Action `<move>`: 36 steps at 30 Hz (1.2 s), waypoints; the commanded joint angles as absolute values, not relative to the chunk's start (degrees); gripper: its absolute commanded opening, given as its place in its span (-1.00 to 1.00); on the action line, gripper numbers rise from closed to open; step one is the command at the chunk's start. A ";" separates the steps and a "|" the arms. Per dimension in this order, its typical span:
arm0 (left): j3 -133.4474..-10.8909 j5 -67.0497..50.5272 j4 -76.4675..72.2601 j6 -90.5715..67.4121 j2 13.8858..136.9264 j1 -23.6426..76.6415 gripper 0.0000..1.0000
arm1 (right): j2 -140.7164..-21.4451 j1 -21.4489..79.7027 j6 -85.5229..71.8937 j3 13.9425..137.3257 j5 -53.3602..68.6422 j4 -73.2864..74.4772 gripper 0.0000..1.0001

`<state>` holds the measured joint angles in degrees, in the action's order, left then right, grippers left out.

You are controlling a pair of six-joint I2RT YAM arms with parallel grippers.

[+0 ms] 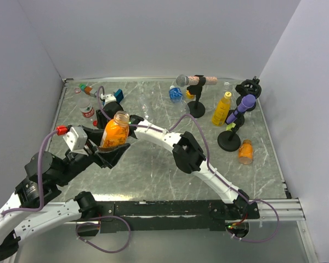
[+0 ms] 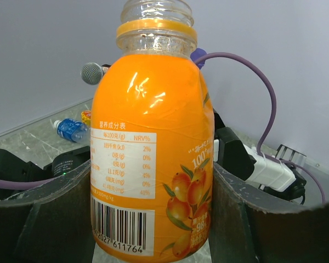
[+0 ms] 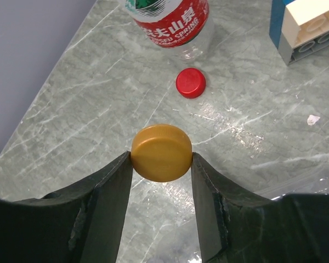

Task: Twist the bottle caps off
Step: Place the bottle cap at the corner of the board, then pass from the left arm to the right

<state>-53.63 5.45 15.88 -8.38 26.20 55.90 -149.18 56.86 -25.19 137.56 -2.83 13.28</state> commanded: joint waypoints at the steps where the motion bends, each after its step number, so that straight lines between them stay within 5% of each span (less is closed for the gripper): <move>1: -53.44 5.54 13.80 -9.75 25.05 55.81 -0.75 | -148.36 57.22 -23.38 137.46 -0.79 10.81 0.13; 9: -52.65 5.45 13.97 -10.55 24.17 55.81 -0.75 | -146.34 57.39 -21.54 136.93 -0.35 11.77 0.28; 19: -52.03 4.40 13.45 -11.60 23.82 55.81 -0.75 | -136.52 54.68 -13.63 132.73 19.04 13.88 0.31; 26: -49.58 3.43 11.61 -12.74 21.10 55.81 -0.75 | -119.12 45.19 -6.78 112.80 49.89 11.43 0.35; 36: -38.68 2.20 -3.50 -14.59 21.97 55.81 -0.76 | -80.11 34.90 25.04 72.82 66.52 21.28 0.71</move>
